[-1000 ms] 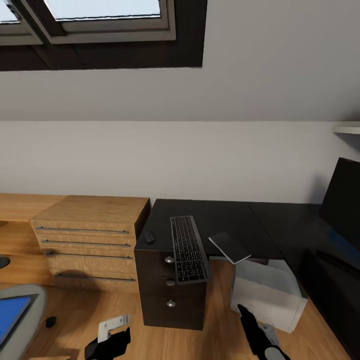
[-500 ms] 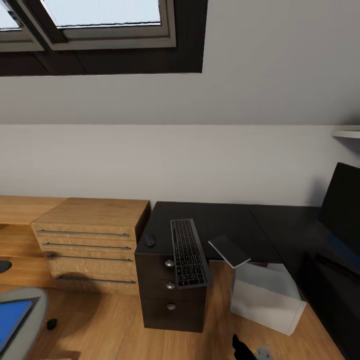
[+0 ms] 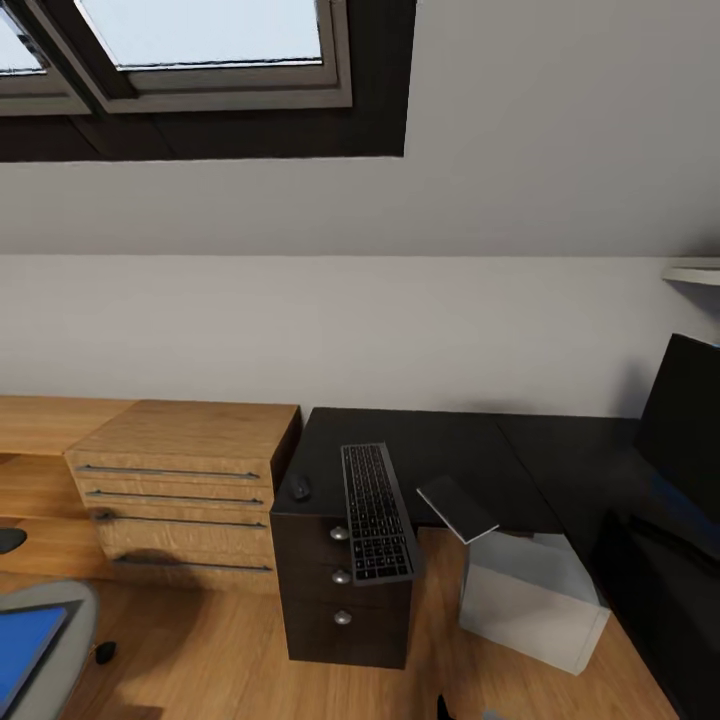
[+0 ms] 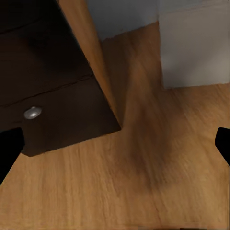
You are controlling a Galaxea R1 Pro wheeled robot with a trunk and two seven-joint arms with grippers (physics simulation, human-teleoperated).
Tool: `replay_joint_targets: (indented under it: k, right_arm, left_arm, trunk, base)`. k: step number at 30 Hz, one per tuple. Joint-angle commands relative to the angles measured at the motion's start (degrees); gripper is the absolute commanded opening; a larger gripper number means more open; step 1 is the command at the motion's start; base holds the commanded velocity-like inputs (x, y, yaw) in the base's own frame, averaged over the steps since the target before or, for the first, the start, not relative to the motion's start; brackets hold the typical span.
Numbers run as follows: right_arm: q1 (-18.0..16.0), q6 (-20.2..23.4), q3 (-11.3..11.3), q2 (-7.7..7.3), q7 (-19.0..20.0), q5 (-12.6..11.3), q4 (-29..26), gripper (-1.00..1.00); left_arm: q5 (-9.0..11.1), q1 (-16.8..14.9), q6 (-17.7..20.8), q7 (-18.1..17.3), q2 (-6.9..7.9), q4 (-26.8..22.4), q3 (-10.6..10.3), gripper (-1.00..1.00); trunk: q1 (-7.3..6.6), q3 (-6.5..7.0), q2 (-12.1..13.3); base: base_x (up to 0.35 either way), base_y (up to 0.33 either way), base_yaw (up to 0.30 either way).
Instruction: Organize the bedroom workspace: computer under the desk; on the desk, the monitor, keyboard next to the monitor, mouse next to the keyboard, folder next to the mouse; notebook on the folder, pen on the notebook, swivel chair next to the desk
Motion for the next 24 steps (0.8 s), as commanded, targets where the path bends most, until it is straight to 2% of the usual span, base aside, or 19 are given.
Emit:
replay_joint_targets:
  k: [1,3,6,9,13,14,24]
  right_arm:
    - [-0.06,-0.49,0.71,-0.05,-0.13,0.49,0.6,1.0]
    - [-0.07,-1.54,1.13,-0.31,-0.12,3.24,1.97,1.0]
    - [-0.07,-3.11,1.4,-1.06,-0.12,5.31,2.89,1.0]
    - [-0.07,-3.76,1.5,-1.52,-0.12,6.11,3.29,1.0]
    - [-0.06,-4.03,1.56,-1.7,-0.12,6.44,3.59,1.0]
    - [-0.07,-4.14,1.62,-1.68,-0.11,6.42,3.75,1.0]
    - [-0.05,-4.2,1.59,-1.67,-0.15,6.4,3.85,1.0]
  left_arm:
    - [0.31,0.01,0.25,0.2,0.09,0.62,-0.33,1.0]
    - [0.28,-0.03,0.14,-0.36,0.04,2.56,-0.32,1.0]
    - [0.26,-0.03,-0.54,-0.71,-0.08,3.95,-0.31,1.0]
    - [0.28,-0.04,-2.81,-0.85,-0.13,4.79,-0.3,1.0]
    - [0.12,-0.05,-6.15,-0.91,-0.26,6.86,-0.32,1.0]
    - [-0.04,-0.06,-7.7,-0.93,-0.68,8.17,-0.36,1.0]
    - [-0.18,-0.05,-8.75,-0.94,-1.13,9.07,-0.39,1.0]
  trunk:
    - [-0.22,0.13,0.38]
    - [-0.66,0.49,1.18]
    - [-1.32,1.03,2.38]
    - [-1.98,1.57,3.59]
    - [-2.86,2.29,5.19]
    - [-3.08,2.47,5.59]
    - [-5.27,4.26,9.6]
  base:
    - [0.0,0.0,0.0]
    - [0.0,0.0,0.0]
    - [0.0,0.0,0.0]
    - [0.0,0.0,0.0]
    - [0.0,0.0,0.0]
    - [-0.082,0.0,0.0]
    - [-0.264,0.0,0.0]
